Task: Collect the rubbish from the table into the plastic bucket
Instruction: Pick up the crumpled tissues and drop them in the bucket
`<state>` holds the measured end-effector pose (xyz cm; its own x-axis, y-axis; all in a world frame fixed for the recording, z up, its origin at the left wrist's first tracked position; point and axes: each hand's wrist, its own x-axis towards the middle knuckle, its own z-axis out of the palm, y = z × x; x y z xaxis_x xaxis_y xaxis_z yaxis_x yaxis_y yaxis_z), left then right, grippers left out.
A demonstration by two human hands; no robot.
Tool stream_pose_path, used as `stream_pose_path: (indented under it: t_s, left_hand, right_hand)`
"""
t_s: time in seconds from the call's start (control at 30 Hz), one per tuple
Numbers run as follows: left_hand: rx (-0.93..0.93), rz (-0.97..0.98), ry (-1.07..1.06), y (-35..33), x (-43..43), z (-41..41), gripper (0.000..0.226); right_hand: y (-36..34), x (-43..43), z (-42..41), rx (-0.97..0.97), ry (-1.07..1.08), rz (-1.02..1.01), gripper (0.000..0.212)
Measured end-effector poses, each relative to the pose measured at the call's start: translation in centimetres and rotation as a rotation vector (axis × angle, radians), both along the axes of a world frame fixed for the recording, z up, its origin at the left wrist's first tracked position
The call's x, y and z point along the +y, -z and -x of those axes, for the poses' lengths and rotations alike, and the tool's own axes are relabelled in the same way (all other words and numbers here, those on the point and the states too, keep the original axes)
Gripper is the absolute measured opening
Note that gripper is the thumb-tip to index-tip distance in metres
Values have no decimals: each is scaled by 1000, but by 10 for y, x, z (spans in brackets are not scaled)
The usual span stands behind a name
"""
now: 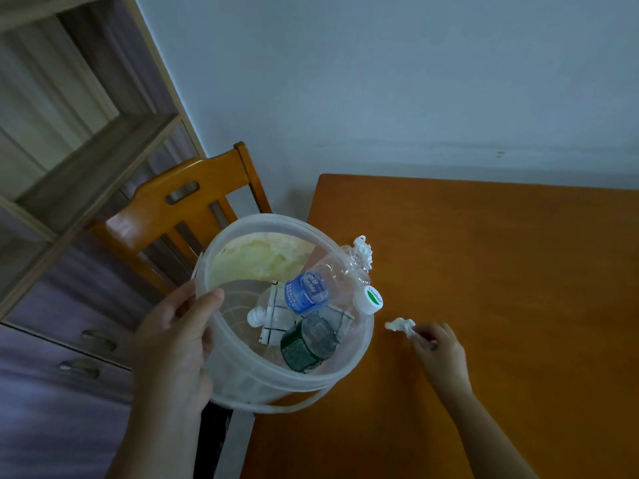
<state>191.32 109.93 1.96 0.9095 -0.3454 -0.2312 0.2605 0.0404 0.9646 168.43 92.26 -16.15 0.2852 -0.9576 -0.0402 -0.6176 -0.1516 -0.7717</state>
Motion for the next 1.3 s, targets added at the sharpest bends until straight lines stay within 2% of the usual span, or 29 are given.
stream_pose_path:
  t_s: [0.13, 0.3, 0.43, 0.57, 0.77, 0.93, 1.3]
  left_hand:
    - [16, 5, -5, 7, 19, -1, 35]
    - [4, 26, 10, 6, 40, -5, 46]
    - [-7, 45, 57, -1, 65, -17, 42]
    - [-4, 52, 101, -7, 96, -36, 40]
    - [-6, 67, 139, -7, 143, -65, 42]
    - [-41, 33, 173, -4, 159, -81, 45]
    - [-18, 2, 221, -5, 111, -100, 42]
  right_hand:
    - [-38, 24, 3, -112, 65, 48, 5]
    - [-104, 58, -13, -270, 75, 208, 14]
    - [-156, 100, -36, -385, 25, 347, 23]
    - [-188, 153, -71, -406, -76, 366, 21]
    - [-195, 224, -129, -282, -194, 327, 16]
    - [-199, 251, -149, -65, -254, 373, 27]
    - [-194, 210, -116, 205, 55, 520, 38]
